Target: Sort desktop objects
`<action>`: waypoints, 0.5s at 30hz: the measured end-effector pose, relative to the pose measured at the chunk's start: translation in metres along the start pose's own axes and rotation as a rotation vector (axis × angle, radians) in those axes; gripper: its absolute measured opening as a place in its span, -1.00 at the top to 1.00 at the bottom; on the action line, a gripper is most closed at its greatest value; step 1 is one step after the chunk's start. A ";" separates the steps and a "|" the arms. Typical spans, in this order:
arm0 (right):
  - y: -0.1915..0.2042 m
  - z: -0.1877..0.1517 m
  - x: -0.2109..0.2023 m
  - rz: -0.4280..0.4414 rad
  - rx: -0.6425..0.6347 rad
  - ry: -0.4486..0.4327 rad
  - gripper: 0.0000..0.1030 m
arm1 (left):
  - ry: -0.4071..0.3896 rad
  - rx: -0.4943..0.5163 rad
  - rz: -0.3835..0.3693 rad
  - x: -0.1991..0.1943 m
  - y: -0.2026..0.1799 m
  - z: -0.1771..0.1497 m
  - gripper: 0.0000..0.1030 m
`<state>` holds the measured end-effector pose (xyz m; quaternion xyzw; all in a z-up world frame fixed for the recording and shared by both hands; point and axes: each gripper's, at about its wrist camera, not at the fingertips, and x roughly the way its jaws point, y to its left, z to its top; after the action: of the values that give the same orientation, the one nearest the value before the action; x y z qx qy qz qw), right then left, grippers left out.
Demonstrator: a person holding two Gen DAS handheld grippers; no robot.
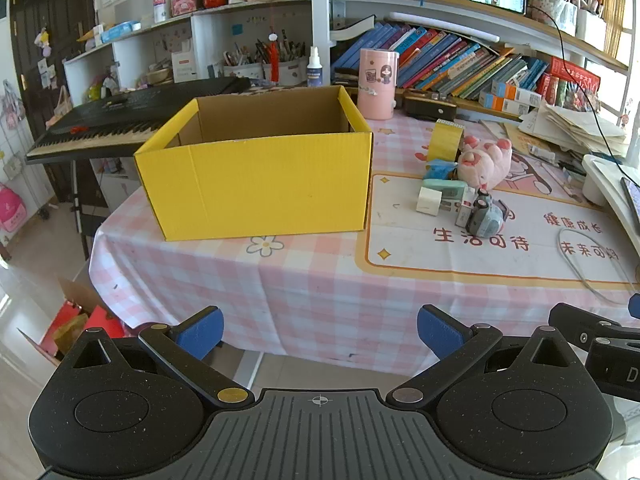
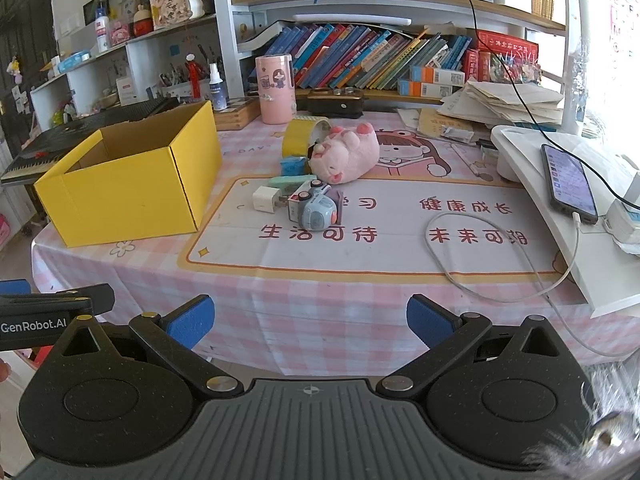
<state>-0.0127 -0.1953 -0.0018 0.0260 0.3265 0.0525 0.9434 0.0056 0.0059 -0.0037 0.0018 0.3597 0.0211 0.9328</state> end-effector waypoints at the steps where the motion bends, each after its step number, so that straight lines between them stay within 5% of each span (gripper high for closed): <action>1: 0.000 0.000 0.000 0.000 0.000 0.000 -1.00 | 0.000 0.000 0.000 0.000 0.000 0.000 -1.00; 15: -0.001 0.000 0.000 -0.002 0.002 0.003 -1.00 | 0.000 -0.004 0.003 0.000 0.000 0.000 -1.00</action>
<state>-0.0128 -0.1962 -0.0013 0.0266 0.3279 0.0513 0.9430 0.0056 0.0060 -0.0037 0.0005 0.3596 0.0232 0.9328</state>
